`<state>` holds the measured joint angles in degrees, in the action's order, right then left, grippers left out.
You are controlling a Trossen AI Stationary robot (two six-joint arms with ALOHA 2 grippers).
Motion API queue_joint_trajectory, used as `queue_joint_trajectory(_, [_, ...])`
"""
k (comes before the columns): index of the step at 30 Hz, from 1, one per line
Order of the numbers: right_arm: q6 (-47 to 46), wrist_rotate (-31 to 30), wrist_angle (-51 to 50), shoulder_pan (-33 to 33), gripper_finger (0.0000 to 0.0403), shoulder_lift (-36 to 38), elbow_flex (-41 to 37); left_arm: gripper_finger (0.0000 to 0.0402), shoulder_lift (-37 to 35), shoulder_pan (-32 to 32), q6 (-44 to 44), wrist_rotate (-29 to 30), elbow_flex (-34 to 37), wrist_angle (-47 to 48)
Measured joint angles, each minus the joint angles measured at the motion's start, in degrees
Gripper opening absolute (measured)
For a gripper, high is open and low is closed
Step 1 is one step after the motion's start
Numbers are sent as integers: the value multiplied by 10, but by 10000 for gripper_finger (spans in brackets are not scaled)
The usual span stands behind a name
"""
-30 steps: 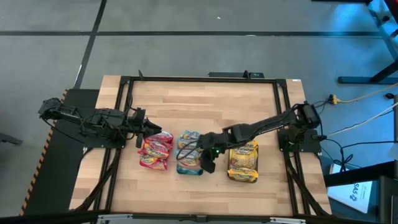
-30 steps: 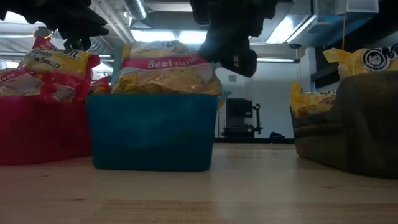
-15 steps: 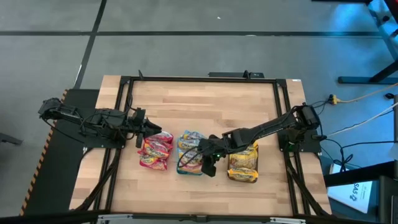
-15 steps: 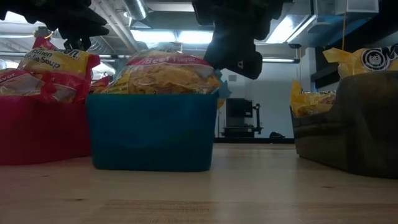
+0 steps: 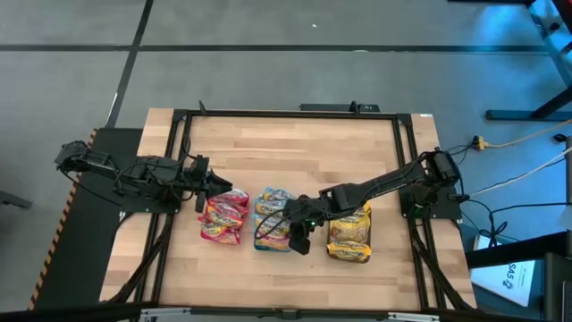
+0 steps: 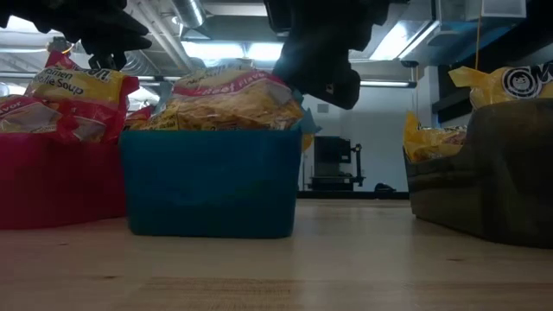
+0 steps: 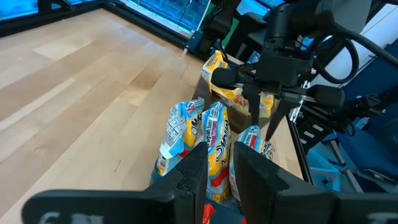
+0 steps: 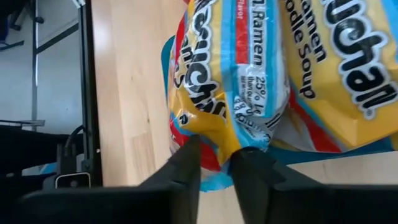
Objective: Sort Maruchan noodles
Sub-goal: Adjust the blue noodle packs in the blue bin
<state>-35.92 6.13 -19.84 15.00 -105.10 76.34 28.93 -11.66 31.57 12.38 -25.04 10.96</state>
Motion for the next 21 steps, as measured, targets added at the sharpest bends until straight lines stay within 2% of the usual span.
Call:
queue_joint_trajectory(5, [-16, 31, -1, 0, 132, 0, 0, 71, 0, 0, 0, 0, 0, 0])
queue_joint_trajectory(9, [-47, 58, -21, -10, 155, 3, 13, 71, 0, 0, 0, 0, 0, 0])
queue_joint_trajectory(15, [-30, 23, -48, -17, 155, 5, 63, 71, 0, 0, 6, 0, 0, 0])
queue_joint_trajectory(21, [-24, 15, -107, -9, 147, 5, 87, 71, 0, 0, 11, 0, 0, 0])
